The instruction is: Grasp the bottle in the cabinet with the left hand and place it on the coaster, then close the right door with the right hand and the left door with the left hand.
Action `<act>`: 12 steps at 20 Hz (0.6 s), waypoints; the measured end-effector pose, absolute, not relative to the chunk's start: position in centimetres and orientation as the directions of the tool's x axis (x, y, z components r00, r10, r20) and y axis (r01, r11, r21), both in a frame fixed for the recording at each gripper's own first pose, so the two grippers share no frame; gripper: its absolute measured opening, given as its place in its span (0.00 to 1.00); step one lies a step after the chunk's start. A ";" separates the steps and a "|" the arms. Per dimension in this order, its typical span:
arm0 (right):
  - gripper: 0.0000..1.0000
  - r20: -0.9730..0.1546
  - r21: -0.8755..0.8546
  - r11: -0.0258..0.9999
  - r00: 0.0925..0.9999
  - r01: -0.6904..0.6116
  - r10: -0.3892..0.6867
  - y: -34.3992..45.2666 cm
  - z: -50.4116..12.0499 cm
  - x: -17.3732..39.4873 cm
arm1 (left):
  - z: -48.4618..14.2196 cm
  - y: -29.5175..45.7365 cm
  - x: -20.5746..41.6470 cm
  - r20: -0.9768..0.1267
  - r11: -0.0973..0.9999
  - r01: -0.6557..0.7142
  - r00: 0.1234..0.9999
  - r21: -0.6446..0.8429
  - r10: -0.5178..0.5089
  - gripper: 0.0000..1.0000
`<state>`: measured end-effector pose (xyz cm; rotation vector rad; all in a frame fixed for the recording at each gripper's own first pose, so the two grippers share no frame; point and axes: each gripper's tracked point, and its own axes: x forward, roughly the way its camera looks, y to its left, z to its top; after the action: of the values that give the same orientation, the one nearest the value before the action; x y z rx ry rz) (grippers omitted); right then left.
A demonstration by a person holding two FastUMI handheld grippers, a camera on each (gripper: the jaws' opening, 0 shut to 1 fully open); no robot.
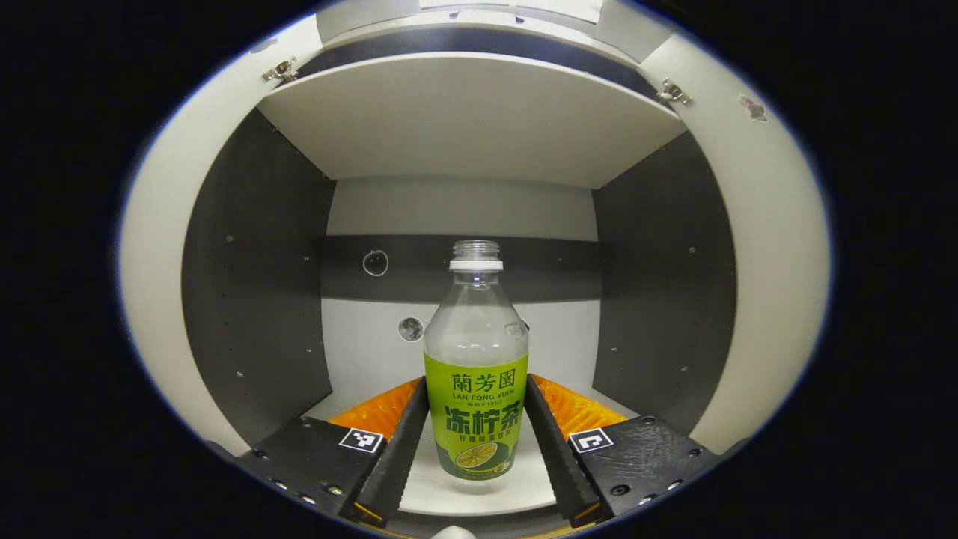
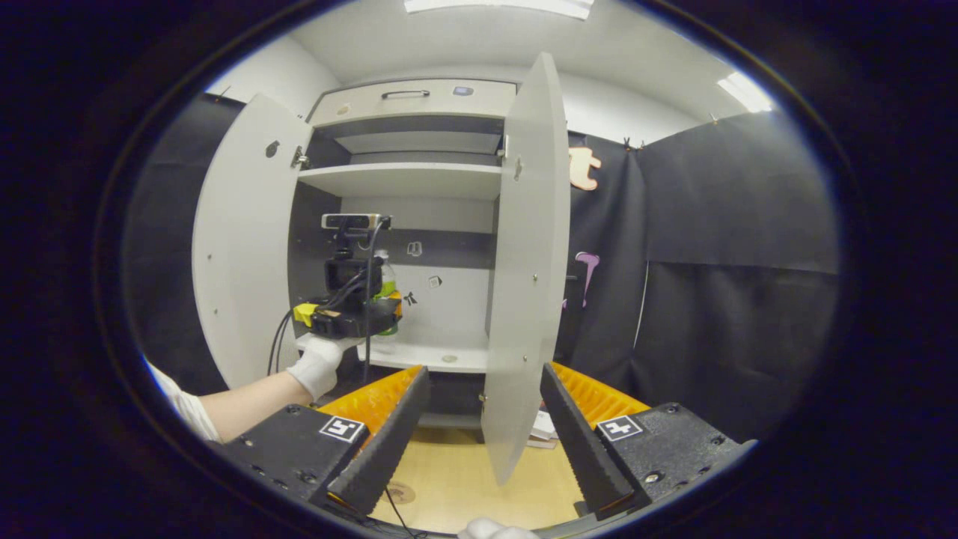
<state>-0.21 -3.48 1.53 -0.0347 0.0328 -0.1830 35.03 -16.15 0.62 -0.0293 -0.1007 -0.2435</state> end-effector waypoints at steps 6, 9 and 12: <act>0.97 -0.063 0.000 0.985 0.983 0.174 -0.173 -3.8 -0.5 -2.1 | -1.6 -14.4 23.6 0.082 0.953 0.304 0.950 -0.010 -0.302 0.75; 0.97 -0.065 -0.007 0.983 0.981 0.181 -0.181 -4.3 -1.4 -2.9 | -4.4 -14.8 18.6 0.052 0.935 0.353 0.935 -0.023 -0.352 0.75; 0.98 -0.063 -0.016 0.982 0.980 0.189 -0.190 -4.9 -2.0 -3.7 | -8.3 -15.4 14.5 0.022 0.921 0.389 0.921 -0.016 -0.389 0.75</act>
<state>-3.74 -4.89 -2.02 -0.0099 0.0641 -0.1909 14.51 -15.40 -8.32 -0.0198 -0.0185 -0.3997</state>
